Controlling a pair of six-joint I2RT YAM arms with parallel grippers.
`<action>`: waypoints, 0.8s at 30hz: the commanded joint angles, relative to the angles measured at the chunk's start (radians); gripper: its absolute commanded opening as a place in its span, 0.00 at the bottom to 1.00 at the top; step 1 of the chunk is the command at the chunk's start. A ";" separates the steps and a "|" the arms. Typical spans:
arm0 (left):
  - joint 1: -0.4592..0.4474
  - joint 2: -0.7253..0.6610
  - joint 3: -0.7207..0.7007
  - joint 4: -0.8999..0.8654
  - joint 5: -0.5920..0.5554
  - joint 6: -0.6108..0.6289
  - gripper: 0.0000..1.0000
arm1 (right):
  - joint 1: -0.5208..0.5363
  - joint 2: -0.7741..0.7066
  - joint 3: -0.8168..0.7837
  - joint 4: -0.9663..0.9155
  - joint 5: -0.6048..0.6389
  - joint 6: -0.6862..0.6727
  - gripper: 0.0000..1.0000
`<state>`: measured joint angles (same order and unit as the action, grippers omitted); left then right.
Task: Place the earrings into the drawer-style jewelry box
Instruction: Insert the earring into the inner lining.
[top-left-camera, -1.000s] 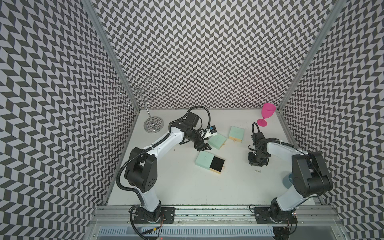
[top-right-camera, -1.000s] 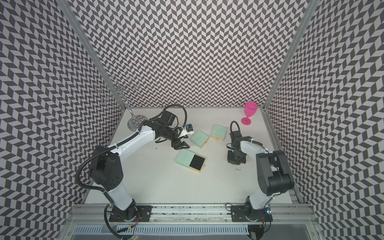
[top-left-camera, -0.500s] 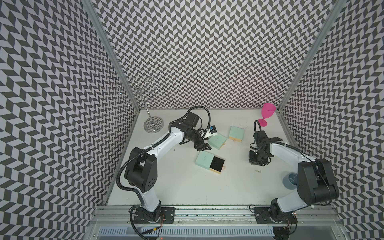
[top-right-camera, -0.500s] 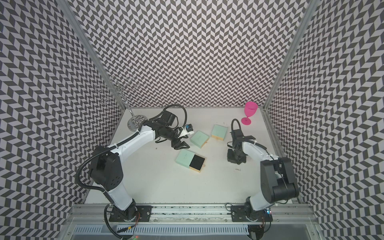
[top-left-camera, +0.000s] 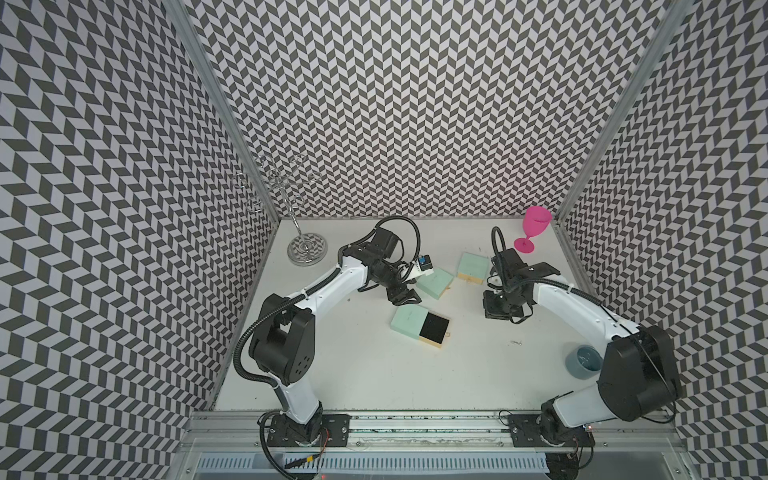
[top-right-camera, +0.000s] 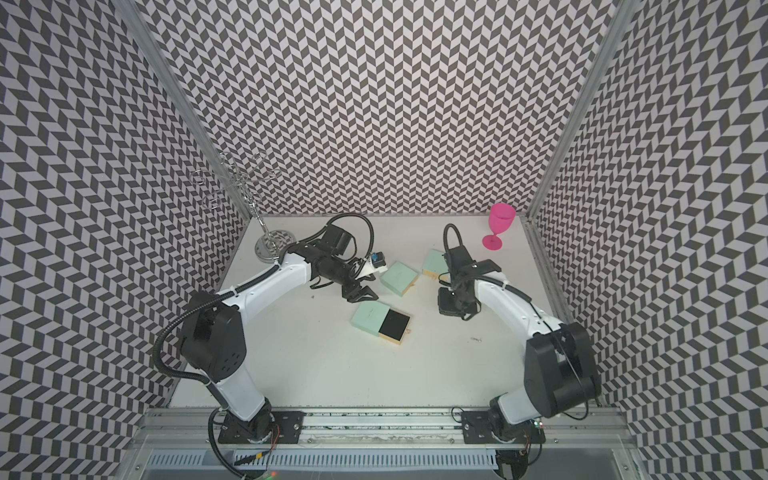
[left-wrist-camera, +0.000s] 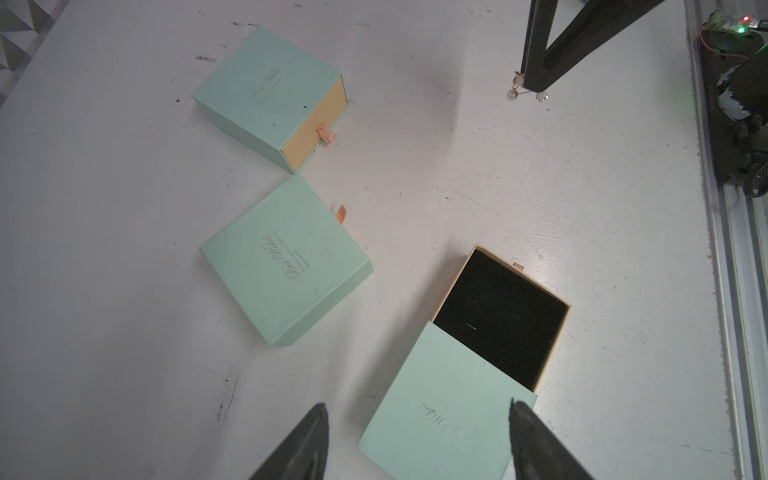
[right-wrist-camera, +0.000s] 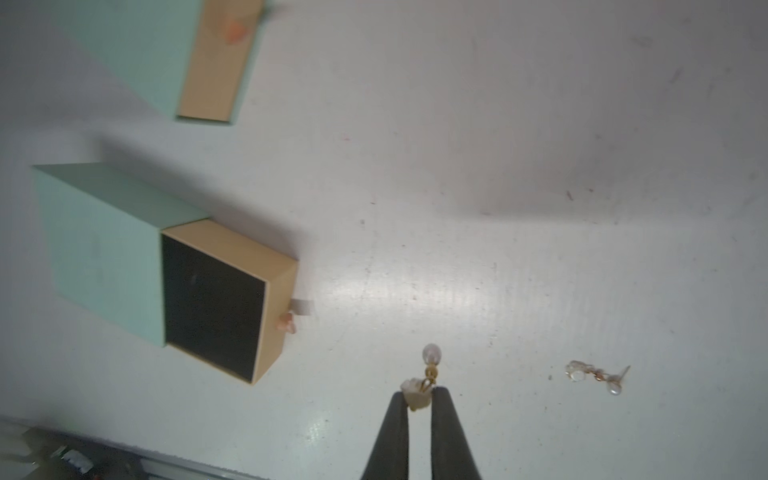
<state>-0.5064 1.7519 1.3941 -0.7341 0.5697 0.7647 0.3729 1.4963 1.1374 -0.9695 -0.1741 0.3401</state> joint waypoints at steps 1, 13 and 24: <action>-0.003 -0.028 -0.022 0.023 0.005 0.000 0.69 | 0.071 0.020 0.067 0.002 -0.055 0.027 0.11; 0.087 -0.075 -0.074 0.058 0.047 -0.055 0.69 | 0.252 0.225 0.208 0.048 -0.102 0.023 0.12; 0.147 -0.111 -0.122 0.047 0.041 -0.038 0.69 | 0.311 0.341 0.266 0.035 -0.116 -0.013 0.12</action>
<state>-0.3531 1.6642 1.2861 -0.6888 0.5961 0.7128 0.6628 1.8149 1.3743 -0.9367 -0.2852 0.3454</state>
